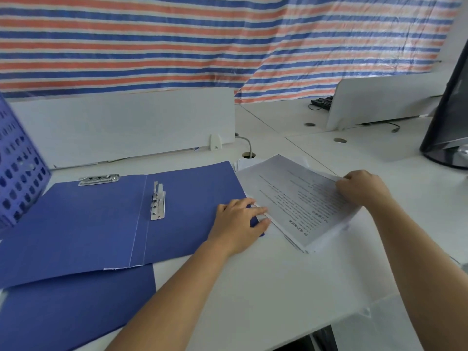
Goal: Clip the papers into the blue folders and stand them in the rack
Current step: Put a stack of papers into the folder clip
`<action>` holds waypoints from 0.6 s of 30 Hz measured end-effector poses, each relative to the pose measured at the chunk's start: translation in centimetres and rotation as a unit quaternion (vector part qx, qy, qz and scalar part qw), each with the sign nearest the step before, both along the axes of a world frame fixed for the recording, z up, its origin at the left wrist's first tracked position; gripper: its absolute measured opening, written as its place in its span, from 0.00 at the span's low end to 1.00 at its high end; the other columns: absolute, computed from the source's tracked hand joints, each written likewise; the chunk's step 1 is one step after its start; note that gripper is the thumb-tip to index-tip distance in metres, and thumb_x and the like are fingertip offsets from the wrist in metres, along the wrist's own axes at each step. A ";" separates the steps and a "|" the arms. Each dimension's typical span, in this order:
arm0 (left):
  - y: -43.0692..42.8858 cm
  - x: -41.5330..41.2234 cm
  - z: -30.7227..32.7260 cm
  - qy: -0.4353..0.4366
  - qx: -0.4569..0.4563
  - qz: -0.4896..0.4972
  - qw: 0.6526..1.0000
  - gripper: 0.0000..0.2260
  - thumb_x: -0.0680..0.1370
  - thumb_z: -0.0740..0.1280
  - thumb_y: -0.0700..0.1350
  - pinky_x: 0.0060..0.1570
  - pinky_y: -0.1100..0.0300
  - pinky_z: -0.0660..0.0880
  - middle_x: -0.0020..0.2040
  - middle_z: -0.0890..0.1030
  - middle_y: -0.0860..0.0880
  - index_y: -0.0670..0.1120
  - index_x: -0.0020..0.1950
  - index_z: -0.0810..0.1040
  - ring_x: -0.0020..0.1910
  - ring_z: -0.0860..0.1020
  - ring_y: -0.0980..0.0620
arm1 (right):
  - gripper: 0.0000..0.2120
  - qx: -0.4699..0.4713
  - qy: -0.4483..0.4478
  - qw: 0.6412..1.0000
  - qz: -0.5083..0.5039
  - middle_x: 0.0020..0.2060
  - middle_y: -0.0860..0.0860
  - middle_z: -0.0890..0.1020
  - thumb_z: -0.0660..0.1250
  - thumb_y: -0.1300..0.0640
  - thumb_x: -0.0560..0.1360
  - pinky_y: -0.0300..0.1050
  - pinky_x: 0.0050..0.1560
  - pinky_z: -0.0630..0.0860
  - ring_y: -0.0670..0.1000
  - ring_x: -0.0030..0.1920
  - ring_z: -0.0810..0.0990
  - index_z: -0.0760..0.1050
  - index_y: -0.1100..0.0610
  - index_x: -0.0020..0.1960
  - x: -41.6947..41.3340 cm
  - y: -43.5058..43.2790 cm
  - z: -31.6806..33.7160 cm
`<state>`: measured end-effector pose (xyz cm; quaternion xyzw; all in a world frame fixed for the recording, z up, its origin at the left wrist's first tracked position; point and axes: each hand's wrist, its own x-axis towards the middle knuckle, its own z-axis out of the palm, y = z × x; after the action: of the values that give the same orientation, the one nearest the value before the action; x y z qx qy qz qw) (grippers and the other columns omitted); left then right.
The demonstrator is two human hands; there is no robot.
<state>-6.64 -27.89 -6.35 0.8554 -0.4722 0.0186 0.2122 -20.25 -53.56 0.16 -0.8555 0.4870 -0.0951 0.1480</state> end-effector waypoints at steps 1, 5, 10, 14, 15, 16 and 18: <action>0.0 0.1 0.1 0.013 -0.009 0.003 1.000 0.22 0.78 0.59 0.62 0.67 0.56 0.55 0.72 0.68 0.58 0.59 0.70 0.70 0.70 0.64 0.56 | 0.15 -0.010 -0.006 1.000 0.012 0.46 0.56 0.79 0.58 0.56 0.72 0.46 0.44 0.72 0.58 0.46 0.76 0.80 0.56 0.54 0.0 0.1 0.5; 0.3 0.4 0.3 0.082 -0.066 0.010 0.994 0.21 0.77 0.62 0.59 0.66 0.58 0.56 0.68 0.73 0.58 0.56 0.69 0.71 0.67 0.69 0.56 | 0.15 -0.050 -0.038 0.997 0.037 0.47 0.54 0.78 0.59 0.59 0.73 0.46 0.43 0.71 0.58 0.46 0.76 0.79 0.52 0.56 0.3 0.8 2.7; 0.6 0.0 0.2 0.047 -0.067 -0.009 0.997 0.10 0.79 0.61 0.55 0.62 0.60 0.55 0.65 0.75 0.58 0.56 0.57 0.78 0.65 0.70 0.59 | 0.22 -0.075 0.012 0.997 0.023 0.58 0.54 0.79 0.58 0.60 0.75 0.47 0.46 0.72 0.57 0.50 0.76 0.74 0.48 0.67 0.3 1.6 1.8; 0.8 -0.4 0.4 0.001 -0.075 -0.029 0.997 0.09 0.79 0.62 0.52 0.60 0.60 0.60 0.59 0.75 0.59 0.55 0.54 0.80 0.58 0.73 0.59 | 0.21 -0.132 0.047 0.988 0.066 0.65 0.55 0.74 0.59 0.50 0.78 0.54 0.59 0.73 0.59 0.62 0.73 0.70 0.48 0.71 0.1 2.2 -1.5; 0.9 -0.5 0.5 -0.011 -0.076 -0.035 0.996 0.09 0.79 0.61 0.51 0.60 0.59 0.62 0.57 0.75 0.58 0.55 0.54 0.80 0.56 0.73 0.58 | 0.20 -0.121 0.033 0.987 0.103 0.65 0.55 0.74 0.58 0.48 0.78 0.55 0.61 0.73 0.59 0.63 0.73 0.71 0.47 0.70 0.2 2.5 -2.4; 0.8 -0.7 0.6 -0.029 -0.074 -0.043 0.996 0.10 0.79 0.61 0.51 0.59 0.58 0.64 0.55 0.75 0.57 0.55 0.55 0.81 0.55 0.73 0.57 | 0.19 -0.106 0.015 0.985 0.135 0.65 0.54 0.75 0.57 0.47 0.79 0.55 0.63 0.72 0.58 0.63 0.73 0.72 0.46 0.68 0.2 2.8 -3.3; 0.8 -1.0 0.7 -0.085 -0.053 -0.054 0.994 0.12 0.79 0.59 0.49 0.52 0.56 0.67 0.49 0.75 0.54 0.54 0.55 0.82 0.49 0.72 0.53 | 0.18 -0.089 -0.017 0.983 0.158 0.64 0.52 0.75 0.55 0.45 0.80 0.54 0.65 0.69 0.58 0.64 0.72 0.75 0.44 0.66 0.2 3.5 -4.9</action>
<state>-7.63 -27.08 -5.63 0.8114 -0.5324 0.1046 0.2173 -20.07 -50.10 -4.69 -0.9297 0.3328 -0.1282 0.0927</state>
